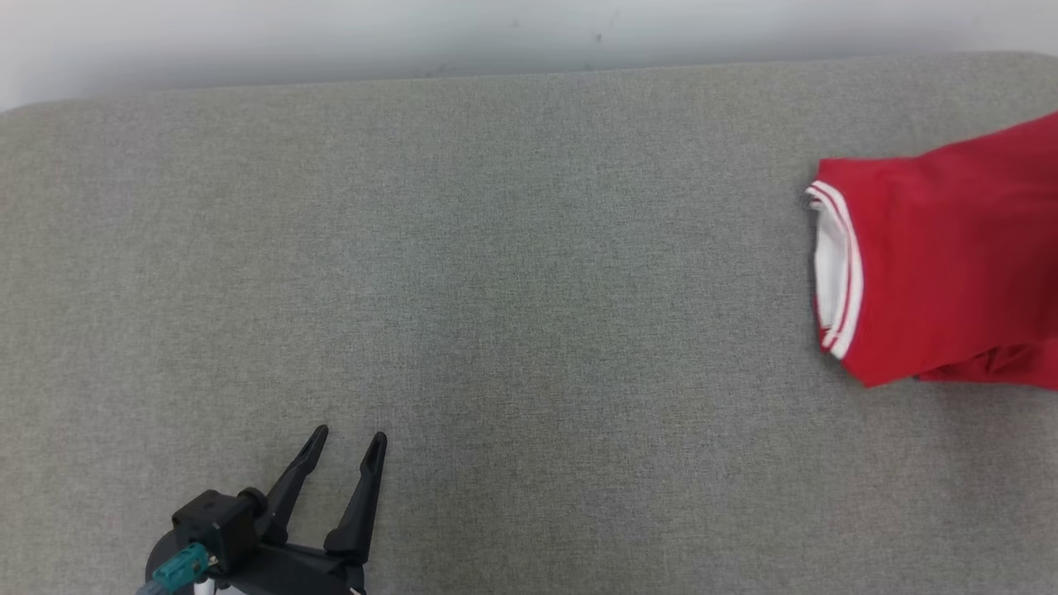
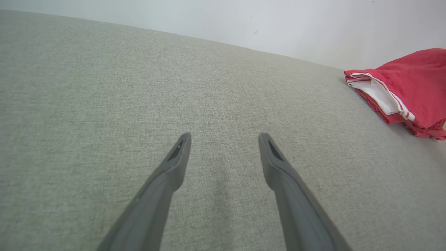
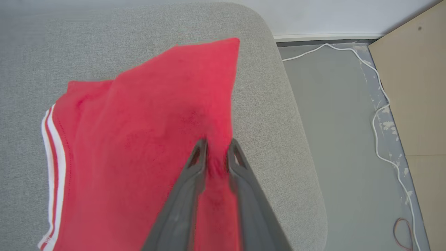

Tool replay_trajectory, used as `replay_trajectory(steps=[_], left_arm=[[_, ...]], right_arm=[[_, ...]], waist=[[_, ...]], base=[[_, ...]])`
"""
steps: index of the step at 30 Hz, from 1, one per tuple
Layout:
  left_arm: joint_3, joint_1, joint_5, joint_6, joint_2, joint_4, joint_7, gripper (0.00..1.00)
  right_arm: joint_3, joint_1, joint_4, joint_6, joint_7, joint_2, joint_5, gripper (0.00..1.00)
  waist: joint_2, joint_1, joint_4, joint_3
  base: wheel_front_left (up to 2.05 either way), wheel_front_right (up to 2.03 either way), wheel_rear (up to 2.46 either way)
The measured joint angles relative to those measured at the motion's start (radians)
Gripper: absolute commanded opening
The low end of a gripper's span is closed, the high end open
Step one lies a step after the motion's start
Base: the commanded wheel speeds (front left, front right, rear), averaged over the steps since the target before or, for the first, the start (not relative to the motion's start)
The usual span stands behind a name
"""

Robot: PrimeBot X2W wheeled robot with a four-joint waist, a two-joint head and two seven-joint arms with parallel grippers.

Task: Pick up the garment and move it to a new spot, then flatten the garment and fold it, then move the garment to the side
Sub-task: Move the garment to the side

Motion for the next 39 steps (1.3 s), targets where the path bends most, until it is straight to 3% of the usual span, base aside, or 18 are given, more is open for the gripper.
replay_trajectory(steps=[11, 13, 19, 24, 31, 39], left_arm=[[0.002, -0.001, -0.001, 0.0, -0.01, 0.037, 0.0, 1.0], [0.002, 0.0, -0.002, 0.0, -0.017, 0.04, 0.0, 1.0], [0.033, 0.005, -0.012, 0.025, -0.028, 0.045, 0.0, 1.0], [0.075, 0.014, -0.011, 0.056, -0.023, 0.041, 0.0, 1.0], [0.138, 0.066, -0.009, 0.094, -0.004, 0.015, 0.0, 1.0], [0.173, 0.1, 0.01, 0.115, -0.004, -0.03, 0.0, 1.0]], right_arm=[[0.024, -0.037, 0.046, 0.002, -0.008, -0.003, -0.019, 1.0], [0.011, -0.043, 0.035, 0.016, -0.037, 0.006, 0.001, 1.0], [-0.018, -0.031, -0.007, 0.076, -0.187, 0.057, 0.059, 1.0], [-0.055, 0.036, -0.046, 0.094, -0.307, 0.091, 0.091, 1.0], [-0.087, 0.129, -0.138, 0.121, -0.491, 0.207, 0.15, 1.0], [-0.116, 0.289, -0.27, 0.144, -0.684, 0.256, 0.163, 1.0]], waist=[[0.0, 0.0, -0.001, -0.04], [-0.0001, -0.0001, -0.002, -0.053], [0.0, -0.0001, -0.006, -0.1], [0.0, -0.0001, -0.01, -0.136], [0.0, -0.0001, -0.023, -0.183], [0.0, -0.0002, -0.038, -0.227]], base=[[0.0, 0.0, 0.0], [0.0, 0.0, 0.0], [0.0, 0.0, 0.0], [0.0, 0.0, 0.0], [0.0, 0.0, 0.0], [0.0, 0.0, 0.0]])
